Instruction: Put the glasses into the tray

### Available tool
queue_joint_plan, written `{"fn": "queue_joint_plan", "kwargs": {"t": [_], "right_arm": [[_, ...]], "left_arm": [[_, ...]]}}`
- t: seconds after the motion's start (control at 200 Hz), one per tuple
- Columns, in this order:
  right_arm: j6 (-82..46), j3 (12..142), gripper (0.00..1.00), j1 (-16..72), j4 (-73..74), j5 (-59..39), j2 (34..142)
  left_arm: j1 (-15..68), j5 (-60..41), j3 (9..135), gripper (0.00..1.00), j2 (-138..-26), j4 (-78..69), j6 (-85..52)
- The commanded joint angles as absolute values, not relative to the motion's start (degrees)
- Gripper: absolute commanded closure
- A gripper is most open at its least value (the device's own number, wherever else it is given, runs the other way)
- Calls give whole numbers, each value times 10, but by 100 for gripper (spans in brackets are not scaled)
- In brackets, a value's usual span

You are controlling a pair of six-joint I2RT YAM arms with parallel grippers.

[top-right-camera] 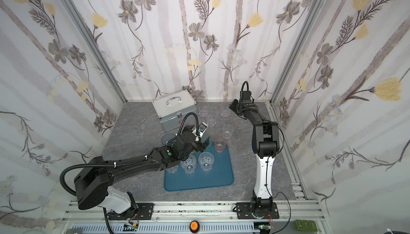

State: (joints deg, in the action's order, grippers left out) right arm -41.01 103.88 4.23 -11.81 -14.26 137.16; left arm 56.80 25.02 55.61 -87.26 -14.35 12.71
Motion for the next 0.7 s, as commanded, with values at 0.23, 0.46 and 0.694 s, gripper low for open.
{"fn": "queue_joint_plan", "kwargs": {"t": [0.23,0.46,0.694], "right_arm": [[-385,1147,66,46,-171,-116,1444],[-314,1208,87,59,-265,-33,1469],[-250,1184,97,76,-293,43,1437]], "left_arm": [[569,255,549,0,-859,-165,132],[570,253,547,0,-857,-165,128],[571,250,545,0,-852,-165,124]]}}
